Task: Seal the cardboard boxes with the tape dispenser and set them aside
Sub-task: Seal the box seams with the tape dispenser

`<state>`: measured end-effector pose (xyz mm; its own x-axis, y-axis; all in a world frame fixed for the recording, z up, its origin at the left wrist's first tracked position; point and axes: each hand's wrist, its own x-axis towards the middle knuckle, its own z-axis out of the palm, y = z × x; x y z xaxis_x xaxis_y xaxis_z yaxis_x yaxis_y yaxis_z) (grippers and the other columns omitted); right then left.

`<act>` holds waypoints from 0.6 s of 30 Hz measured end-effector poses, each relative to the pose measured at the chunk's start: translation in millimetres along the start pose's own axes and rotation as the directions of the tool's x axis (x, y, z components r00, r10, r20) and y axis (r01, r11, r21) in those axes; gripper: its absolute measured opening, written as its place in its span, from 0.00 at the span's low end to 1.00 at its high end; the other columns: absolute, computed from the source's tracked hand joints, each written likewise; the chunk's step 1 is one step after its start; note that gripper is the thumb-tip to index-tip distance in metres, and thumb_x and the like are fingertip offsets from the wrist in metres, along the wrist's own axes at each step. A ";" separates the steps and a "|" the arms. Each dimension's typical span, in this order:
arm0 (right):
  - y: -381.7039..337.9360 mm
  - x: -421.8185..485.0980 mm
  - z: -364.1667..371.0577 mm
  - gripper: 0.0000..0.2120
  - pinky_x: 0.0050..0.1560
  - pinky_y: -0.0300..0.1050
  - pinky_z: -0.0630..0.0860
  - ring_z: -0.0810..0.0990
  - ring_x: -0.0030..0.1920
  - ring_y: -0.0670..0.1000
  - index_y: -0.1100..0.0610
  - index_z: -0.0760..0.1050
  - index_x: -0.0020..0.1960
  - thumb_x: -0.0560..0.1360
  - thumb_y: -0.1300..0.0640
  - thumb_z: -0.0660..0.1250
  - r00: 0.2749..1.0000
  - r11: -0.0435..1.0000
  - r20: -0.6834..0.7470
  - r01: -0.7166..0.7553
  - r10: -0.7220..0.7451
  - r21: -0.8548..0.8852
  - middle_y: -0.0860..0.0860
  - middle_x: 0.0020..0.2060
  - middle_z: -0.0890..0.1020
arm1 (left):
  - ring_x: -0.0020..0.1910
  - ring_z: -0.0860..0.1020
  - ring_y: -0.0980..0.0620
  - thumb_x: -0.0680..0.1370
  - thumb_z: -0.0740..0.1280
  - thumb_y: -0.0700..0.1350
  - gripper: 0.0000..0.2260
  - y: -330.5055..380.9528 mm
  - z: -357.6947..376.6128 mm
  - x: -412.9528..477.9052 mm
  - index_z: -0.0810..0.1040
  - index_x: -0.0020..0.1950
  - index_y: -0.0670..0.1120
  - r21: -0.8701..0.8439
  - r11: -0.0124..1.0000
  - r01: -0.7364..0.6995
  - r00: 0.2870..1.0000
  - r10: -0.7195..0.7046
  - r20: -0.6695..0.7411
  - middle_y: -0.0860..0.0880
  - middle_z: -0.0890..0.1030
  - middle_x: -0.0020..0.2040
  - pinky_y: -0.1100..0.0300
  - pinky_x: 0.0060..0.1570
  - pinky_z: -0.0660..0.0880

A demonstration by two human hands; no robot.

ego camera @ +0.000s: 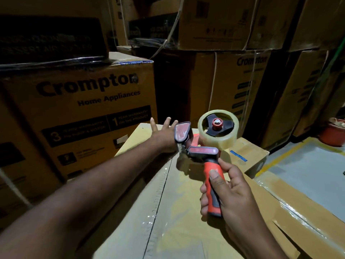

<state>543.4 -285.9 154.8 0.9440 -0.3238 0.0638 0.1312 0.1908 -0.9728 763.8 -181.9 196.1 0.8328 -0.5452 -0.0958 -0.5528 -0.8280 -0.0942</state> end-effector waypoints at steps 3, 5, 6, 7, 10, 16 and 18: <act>0.1 1.1 4.0 0.19 0.32 0.52 0.76 0.77 0.32 0.59 0.42 0.68 0.66 0.76 0.51 0.66 1.000 0.999 -0.013 -0.008 0.008 0.032 0.61 0.37 0.80 | 0.81 0.35 0.45 0.85 0.51 0.59 0.28 -7.2 22.8 -59.1 0.46 0.83 0.56 -0.092 0.994 -0.053 0.995 0.060 0.077 0.50 0.40 0.84 0.25 0.70 0.34; 2.5 2.0 8.3 0.18 0.34 0.53 0.77 0.77 0.33 0.59 0.41 0.69 0.66 0.78 0.51 0.66 1.000 0.999 -0.015 -0.013 0.014 0.029 0.61 0.38 0.80 | 0.81 0.34 0.49 0.84 0.47 0.63 0.30 -11.8 31.3 -118.5 0.41 0.83 0.54 -0.109 0.992 -0.056 0.973 0.079 0.216 0.53 0.37 0.83 0.29 0.73 0.35; 3.9 3.3 10.6 0.17 0.35 0.53 0.77 0.77 0.33 0.59 0.40 0.69 0.66 0.79 0.51 0.66 1.000 1.000 -0.015 -0.005 0.005 0.023 0.61 0.38 0.80 | 0.80 0.33 0.51 0.83 0.46 0.65 0.32 -13.3 33.1 -148.5 0.40 0.83 0.55 -0.114 0.992 -0.055 0.967 0.081 0.241 0.55 0.35 0.82 0.31 0.74 0.35; 5.2 4.3 13.4 0.17 0.35 0.53 0.77 0.77 0.33 0.59 0.40 0.69 0.66 0.80 0.51 0.66 1.000 1.000 -0.014 0.009 -0.008 0.012 0.61 0.39 0.80 | 0.79 0.31 0.53 0.83 0.45 0.67 0.32 -10.8 33.4 -181.6 0.38 0.83 0.56 -0.109 0.992 -0.065 0.967 0.090 0.239 0.58 0.33 0.81 0.33 0.75 0.34; 5.4 4.3 22.0 0.16 0.35 0.54 0.79 0.79 0.34 0.57 0.39 0.68 0.67 0.81 0.50 0.64 0.999 0.997 -0.002 0.051 -0.051 -0.049 0.61 0.40 0.80 | 0.79 0.31 0.58 0.79 0.41 0.71 0.34 5.7 49.7 -248.9 0.40 0.82 0.60 -0.179 0.983 0.049 0.990 -0.023 0.142 0.64 0.32 0.79 0.35 0.75 0.31; 4.1 -2.6 29.8 0.17 0.36 0.56 0.79 0.78 0.34 0.57 0.39 0.68 0.68 0.82 0.52 0.63 0.998 0.997 0.010 0.062 -0.061 -0.052 0.61 0.41 0.78 | 0.60 0.81 0.53 0.81 0.60 0.58 0.17 13.0 106.0 -265.2 0.86 0.54 0.51 -0.291 0.945 -0.149 0.704 -0.105 -0.702 0.54 0.85 0.58 0.39 0.66 0.70; 3.8 -1.1 35.6 0.16 0.35 0.53 0.78 0.78 0.34 0.56 0.41 0.67 0.68 0.82 0.53 0.63 0.999 0.999 0.021 0.044 -0.043 -0.012 0.61 0.40 0.78 | 0.55 0.82 0.54 0.79 0.65 0.52 0.12 -1.0 107.9 -255.9 0.87 0.48 0.50 -0.271 0.933 -0.236 0.611 -0.075 -0.788 0.54 0.86 0.52 0.44 0.65 0.71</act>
<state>553.6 -251.8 158.9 0.9435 -0.3123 0.1105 0.1685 0.1653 -0.9717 548.2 -27.4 113.8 0.5721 -0.3744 0.7298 -0.7047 -0.6797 0.2036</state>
